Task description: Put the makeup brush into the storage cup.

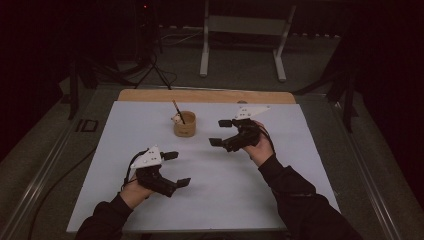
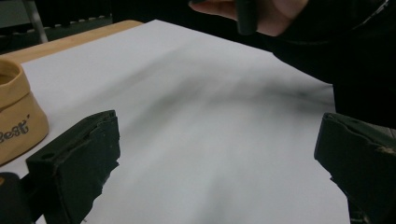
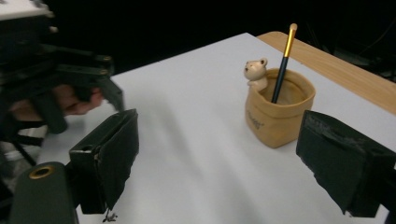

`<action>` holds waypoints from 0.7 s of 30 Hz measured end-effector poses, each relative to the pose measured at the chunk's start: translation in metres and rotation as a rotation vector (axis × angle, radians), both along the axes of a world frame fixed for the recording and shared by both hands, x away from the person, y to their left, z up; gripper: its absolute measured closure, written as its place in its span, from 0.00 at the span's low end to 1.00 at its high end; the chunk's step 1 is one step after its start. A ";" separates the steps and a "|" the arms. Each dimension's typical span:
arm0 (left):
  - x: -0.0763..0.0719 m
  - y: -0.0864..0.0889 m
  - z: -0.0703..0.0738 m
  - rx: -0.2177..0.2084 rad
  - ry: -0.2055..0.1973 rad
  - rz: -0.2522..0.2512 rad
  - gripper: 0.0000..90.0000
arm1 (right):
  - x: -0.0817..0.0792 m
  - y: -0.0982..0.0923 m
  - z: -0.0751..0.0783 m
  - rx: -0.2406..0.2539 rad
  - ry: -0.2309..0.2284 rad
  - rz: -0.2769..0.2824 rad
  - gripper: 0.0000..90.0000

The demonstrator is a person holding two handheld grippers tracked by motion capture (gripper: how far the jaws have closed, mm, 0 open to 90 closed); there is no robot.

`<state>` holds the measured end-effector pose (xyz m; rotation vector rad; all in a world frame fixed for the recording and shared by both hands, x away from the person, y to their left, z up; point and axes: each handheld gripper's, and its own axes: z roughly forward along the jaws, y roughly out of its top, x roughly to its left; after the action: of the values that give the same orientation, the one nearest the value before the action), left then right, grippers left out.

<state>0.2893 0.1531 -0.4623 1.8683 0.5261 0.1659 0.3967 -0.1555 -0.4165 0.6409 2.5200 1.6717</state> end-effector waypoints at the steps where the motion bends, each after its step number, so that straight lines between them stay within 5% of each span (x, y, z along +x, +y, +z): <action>1: 0.000 0.001 0.000 0.000 -0.001 0.000 0.02 | -0.003 -0.002 -0.001 0.000 -0.002 0.000 0.15; 12: -0.007 0.007 0.003 0.010 -0.035 -0.023 0.02 | -0.036 -0.033 -0.007 0.009 -0.075 0.011 0.14; 21: -0.013 0.020 0.004 0.016 -0.031 -0.006 0.02 | -0.061 -0.058 -0.022 -0.022 -0.053 0.005 0.14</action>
<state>0.2767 0.1730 -0.4584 1.8796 0.4994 0.1959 0.3356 -0.2139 -0.4389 0.5817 2.5019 1.6375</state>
